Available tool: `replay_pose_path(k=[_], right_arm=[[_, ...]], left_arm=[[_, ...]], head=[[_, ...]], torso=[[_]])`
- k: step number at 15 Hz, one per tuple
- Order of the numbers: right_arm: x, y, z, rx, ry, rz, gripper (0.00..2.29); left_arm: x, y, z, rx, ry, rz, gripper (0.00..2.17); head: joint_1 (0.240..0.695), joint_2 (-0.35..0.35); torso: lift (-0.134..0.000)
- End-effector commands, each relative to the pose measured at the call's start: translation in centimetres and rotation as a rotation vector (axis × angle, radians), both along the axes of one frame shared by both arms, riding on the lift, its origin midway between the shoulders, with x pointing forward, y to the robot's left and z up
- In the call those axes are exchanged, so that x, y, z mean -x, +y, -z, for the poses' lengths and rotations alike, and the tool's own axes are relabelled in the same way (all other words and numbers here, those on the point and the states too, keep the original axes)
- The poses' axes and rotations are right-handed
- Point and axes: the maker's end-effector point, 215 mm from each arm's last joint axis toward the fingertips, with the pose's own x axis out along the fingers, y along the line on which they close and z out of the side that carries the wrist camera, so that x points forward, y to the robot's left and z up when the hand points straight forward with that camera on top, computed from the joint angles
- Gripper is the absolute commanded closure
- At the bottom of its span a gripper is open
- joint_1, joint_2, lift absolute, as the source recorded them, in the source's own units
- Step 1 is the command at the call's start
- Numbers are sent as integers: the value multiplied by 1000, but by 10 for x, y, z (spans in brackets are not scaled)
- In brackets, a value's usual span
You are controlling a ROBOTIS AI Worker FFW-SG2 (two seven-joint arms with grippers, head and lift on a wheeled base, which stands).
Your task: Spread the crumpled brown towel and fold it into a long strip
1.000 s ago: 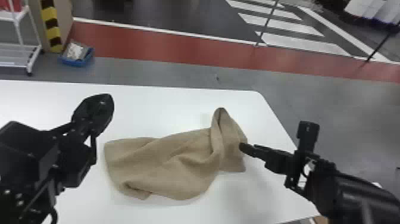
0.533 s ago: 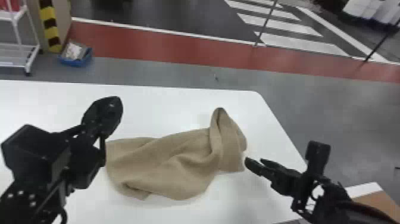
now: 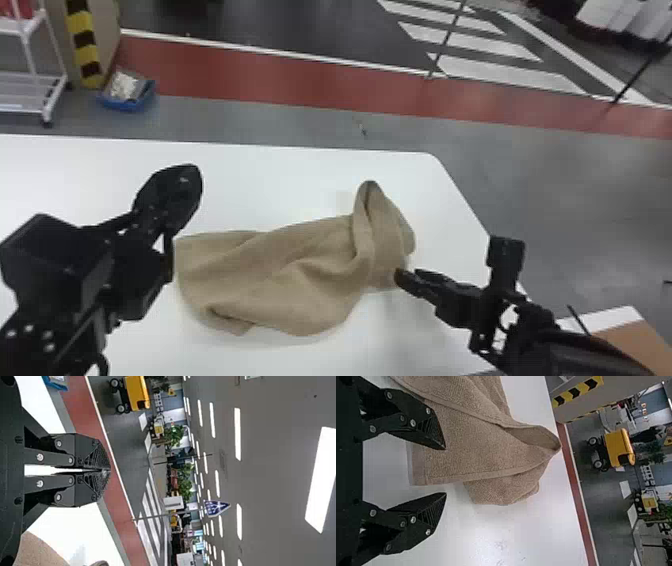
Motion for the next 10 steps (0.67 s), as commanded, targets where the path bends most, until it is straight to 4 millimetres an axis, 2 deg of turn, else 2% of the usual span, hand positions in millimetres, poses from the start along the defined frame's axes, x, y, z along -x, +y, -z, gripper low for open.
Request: replay_pose_path(k=[1, 3, 5, 8, 10], right_arm=[[3, 3, 7, 9, 35, -9, 593], [6, 4, 10, 12, 53, -11, 596], [8, 5, 12, 9, 69, -13, 846], [8, 12, 4, -4, 54, -25, 1467], [5, 12, -13, 1, 14, -24, 1511]], left_arm=[[1, 1, -1, 4, -4, 0, 1075], [1, 1, -3, 8, -9, 0, 1075], [1, 2, -3, 6, -10, -2, 1075], [1, 2, -4, 8, -13, -1, 1075], [3, 2, -2, 11, -10, 0, 1075]], head=[[695, -350], [695, -350], [695, -350], [695, -350], [695, -350]], torso=[[-123], [-123], [-123], [-123], [-123]])
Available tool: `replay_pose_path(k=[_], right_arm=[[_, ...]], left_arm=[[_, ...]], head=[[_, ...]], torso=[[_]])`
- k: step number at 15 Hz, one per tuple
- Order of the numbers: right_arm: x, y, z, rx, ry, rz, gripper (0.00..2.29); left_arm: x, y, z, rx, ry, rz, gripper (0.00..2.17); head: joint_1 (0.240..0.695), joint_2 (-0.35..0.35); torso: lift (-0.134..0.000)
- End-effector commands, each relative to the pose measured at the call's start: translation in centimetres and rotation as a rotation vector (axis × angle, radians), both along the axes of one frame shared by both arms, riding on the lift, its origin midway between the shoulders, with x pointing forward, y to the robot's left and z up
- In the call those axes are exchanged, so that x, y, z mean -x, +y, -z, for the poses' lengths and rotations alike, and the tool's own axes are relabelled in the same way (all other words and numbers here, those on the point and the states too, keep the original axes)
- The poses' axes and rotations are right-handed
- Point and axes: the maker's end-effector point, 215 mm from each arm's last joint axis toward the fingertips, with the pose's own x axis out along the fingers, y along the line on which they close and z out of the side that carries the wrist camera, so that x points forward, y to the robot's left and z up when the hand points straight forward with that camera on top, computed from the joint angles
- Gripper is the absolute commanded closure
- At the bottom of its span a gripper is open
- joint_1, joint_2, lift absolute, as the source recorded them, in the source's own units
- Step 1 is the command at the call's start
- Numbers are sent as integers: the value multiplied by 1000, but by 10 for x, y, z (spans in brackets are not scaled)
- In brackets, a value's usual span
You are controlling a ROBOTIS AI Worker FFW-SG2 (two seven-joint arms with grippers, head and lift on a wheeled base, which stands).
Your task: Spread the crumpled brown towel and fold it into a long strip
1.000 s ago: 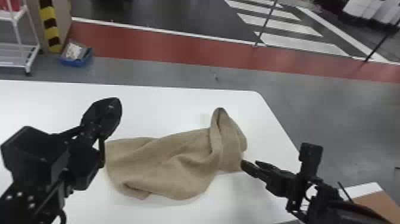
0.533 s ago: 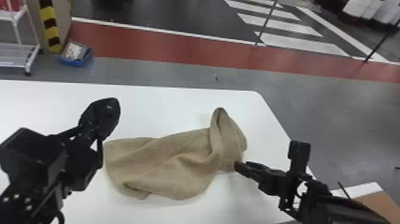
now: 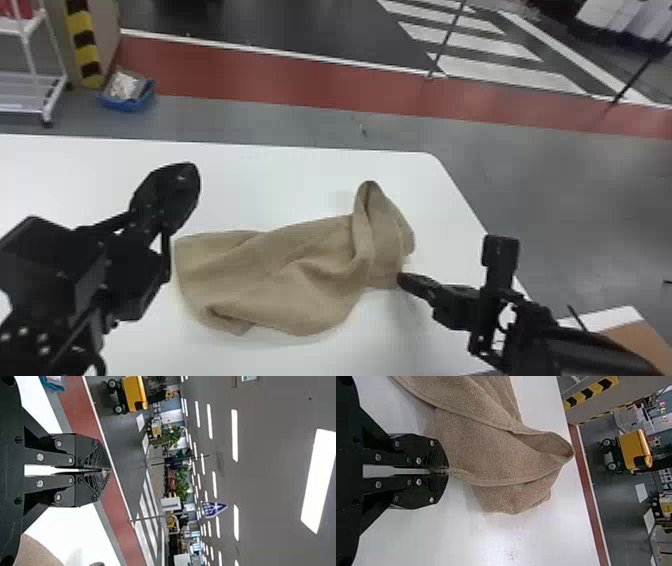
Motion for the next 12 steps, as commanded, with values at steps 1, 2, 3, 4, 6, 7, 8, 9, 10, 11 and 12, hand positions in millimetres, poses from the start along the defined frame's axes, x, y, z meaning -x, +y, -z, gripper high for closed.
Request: replay_pose_path(k=[1, 2, 3, 4, 6, 7, 8, 9, 10, 11, 12], right_arm=[[-4, 0, -22, -15, -59, 5, 1511], [-6, -8, -32, -7, -96, 19, 1511], [-10, -18, -46, -4, -150, 35, 1511], [-10, -31, -51, 0, -166, 57, 1511], [-3, -63, -34, 19, -129, 100, 1511], [1, -80, -24, 28, -111, 124, 1511], [6, -95, -15, 40, -95, 140, 1511], [9, -106, -10, 59, -83, 144, 1511], [11, -115, -5, 90, -80, 142, 1511], [12, -121, 2, 127, -77, 135, 1511], [12, -125, 7, 158, -84, 127, 1511]], left_arm=[[3, -1, 2, 1, 3, 6, 1075], [6, -5, 8, -4, 15, 27, 1075], [10, -12, 16, -10, 33, 58, 1075], [15, -21, 27, -18, 56, 98, 1075], [24, -36, 52, -36, 101, 147, 1075], [28, -42, 63, -37, 123, 163, 1075], [33, -49, 72, -39, 139, 175, 1075], [39, -56, 77, -35, 153, 189, 1075], [49, -68, 84, -31, 171, 214, 1075], [60, -80, 91, -32, 194, 240, 1072], [65, -88, 96, -25, 212, 253, 1075]], head=[[695, -350], [695, -350], [695, -350], [695, -350], [695, -350], [695, -350], [695, -350], [695, -350], [695, -350], [695, -350], [695, -350]], torso=[[-123], [-123], [-123], [-123], [-123], [-123], [-123], [-123], [-123], [-123], [-123]])
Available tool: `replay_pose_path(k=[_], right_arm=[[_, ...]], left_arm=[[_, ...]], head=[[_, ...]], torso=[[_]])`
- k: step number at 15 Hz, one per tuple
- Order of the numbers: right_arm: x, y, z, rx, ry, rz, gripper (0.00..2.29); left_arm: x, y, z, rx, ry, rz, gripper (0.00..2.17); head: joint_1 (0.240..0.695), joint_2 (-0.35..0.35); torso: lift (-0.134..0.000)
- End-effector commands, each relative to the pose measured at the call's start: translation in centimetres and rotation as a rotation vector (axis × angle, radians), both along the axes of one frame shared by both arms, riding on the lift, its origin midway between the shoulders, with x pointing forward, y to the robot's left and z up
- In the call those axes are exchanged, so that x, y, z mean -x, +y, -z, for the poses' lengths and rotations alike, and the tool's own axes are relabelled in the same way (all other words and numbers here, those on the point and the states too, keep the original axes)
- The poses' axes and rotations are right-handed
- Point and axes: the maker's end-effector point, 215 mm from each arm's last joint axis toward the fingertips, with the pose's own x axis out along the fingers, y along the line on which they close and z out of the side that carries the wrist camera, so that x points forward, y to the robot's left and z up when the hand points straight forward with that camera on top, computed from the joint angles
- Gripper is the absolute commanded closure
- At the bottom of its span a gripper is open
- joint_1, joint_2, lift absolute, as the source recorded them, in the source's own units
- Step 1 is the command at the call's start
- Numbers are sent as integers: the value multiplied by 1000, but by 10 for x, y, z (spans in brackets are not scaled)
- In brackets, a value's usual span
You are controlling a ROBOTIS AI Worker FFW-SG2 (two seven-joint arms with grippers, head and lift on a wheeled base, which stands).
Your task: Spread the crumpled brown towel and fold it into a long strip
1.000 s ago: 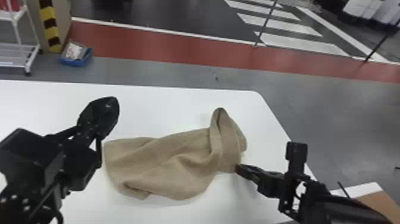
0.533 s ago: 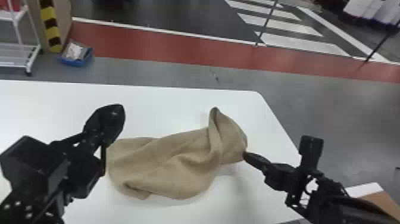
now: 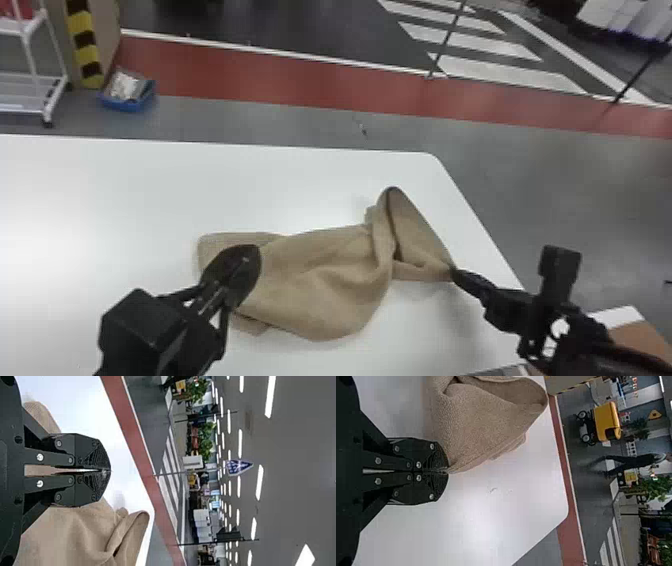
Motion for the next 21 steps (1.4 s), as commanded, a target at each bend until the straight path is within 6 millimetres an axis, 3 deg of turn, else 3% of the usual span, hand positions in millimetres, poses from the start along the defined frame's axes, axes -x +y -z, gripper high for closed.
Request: replay_pose_path(k=[1, 4, 6, 9, 12, 18, 19, 21], right_arm=[[4, -11, 16, 57, 19, 0, 1511], [9, -9, 21, 52, 34, 2, 1511], [11, -5, 23, 42, 43, 1, 1511], [12, 0, 24, 39, 46, -7, 1511], [6, 9, 11, 34, 23, -18, 1511], [6, 16, 4, 13, 1, -23, 1511], [7, 14, 3, 11, -2, -20, 1511], [9, 11, 1, 9, -5, -18, 1511]], left_arm=[[15, -20, 15, 10, 46, 38, 1075], [24, -43, 34, -7, 76, 90, 1072], [35, -60, 48, -32, 93, 129, 718], [48, -75, 81, -124, 102, 158, 495], [40, -59, 121, -241, 177, 110, 495], [14, -45, 133, -320, 153, 44, 515], [12, -44, 131, -321, 147, 41, 643], [11, -41, 132, -327, 143, 26, 1450]], head=[[695, -350], [695, -350], [695, -350], [695, -350], [695, -350], [695, -350], [695, -350], [695, -350]], torso=[[-123], [-123], [-123], [-123], [-123], [-123], [-123], [-123]])
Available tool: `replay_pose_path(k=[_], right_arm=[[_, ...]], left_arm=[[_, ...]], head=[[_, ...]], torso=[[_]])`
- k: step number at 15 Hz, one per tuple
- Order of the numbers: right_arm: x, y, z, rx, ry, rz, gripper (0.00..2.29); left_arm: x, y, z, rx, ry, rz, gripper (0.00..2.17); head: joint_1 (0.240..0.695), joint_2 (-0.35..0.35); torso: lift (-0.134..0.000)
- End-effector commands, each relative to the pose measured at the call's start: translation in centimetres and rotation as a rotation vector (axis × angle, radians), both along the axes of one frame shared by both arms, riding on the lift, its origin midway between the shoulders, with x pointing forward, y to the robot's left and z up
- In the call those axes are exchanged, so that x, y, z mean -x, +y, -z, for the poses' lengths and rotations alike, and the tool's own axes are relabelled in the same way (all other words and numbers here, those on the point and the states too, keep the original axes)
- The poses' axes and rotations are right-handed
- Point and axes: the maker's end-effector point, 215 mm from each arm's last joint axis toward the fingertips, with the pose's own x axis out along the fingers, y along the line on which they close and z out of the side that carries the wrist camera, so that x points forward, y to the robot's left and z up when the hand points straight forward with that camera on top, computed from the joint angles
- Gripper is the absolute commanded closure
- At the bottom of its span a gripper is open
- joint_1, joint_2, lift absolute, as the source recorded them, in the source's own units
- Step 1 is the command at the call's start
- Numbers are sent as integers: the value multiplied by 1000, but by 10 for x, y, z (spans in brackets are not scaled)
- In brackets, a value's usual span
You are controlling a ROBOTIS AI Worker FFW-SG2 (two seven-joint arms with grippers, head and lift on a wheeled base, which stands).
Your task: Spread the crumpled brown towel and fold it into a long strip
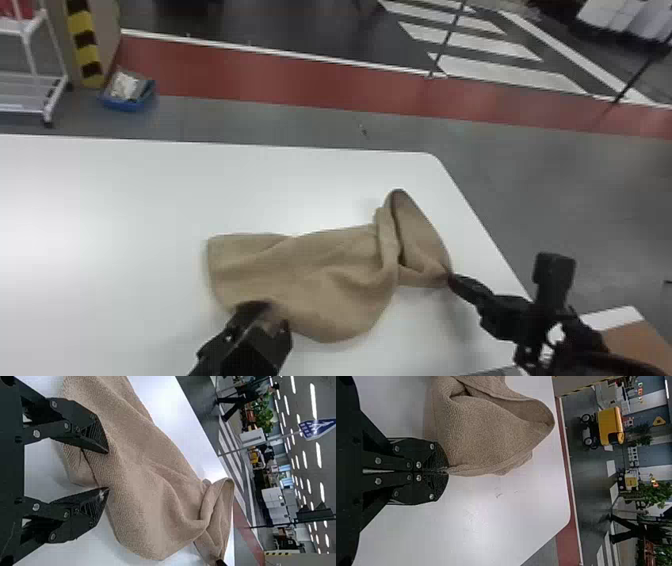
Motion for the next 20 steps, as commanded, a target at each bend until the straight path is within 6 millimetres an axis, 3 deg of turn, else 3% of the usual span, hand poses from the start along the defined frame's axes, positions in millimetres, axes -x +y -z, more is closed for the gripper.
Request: replay_pose_path(k=[1, 4, 7, 9, 11, 14, 16, 18, 20], right_arm=[[1, -2, -5, -12, -14, 3, 1511], [0, -1, -12, -21, -32, 2, 1511], [-1, 2, -20, -28, -49, -5, 1511], [-1, 6, -38, -36, -86, -13, 1511], [2, -5, -65, -72, -134, 15, 1511], [9, -42, -101, -83, -192, 87, 1511], [17, -67, -126, -92, -225, 133, 1511], [24, -73, -156, -105, -281, 137, 1511], [29, -68, -178, -112, -321, 130, 1511]], left_arm=[[-1, 0, 0, -2, -4, -7, 1831], [-6, 2, -3, -2, -9, -10, 2013], [-9, 5, -17, 33, -8, -12, 2017], [-14, 17, -49, 113, -14, -44, 2017], [-21, 31, -96, 184, -56, -61, 2017], [-41, 104, -159, 234, -90, -187, 2017], [-39, 143, -186, 228, -77, -233, 2017], [-26, 167, -191, 197, -13, -249, 2017], [-10, 182, -178, 140, 71, -254, 2013]], head=[[695, -350], [695, -350], [695, -350], [695, -350], [695, -350], [695, -350], [695, -350], [695, -350], [695, -350]], torso=[[-123], [-123], [-123], [-123], [-123], [-123], [-123], [-123], [-123]])
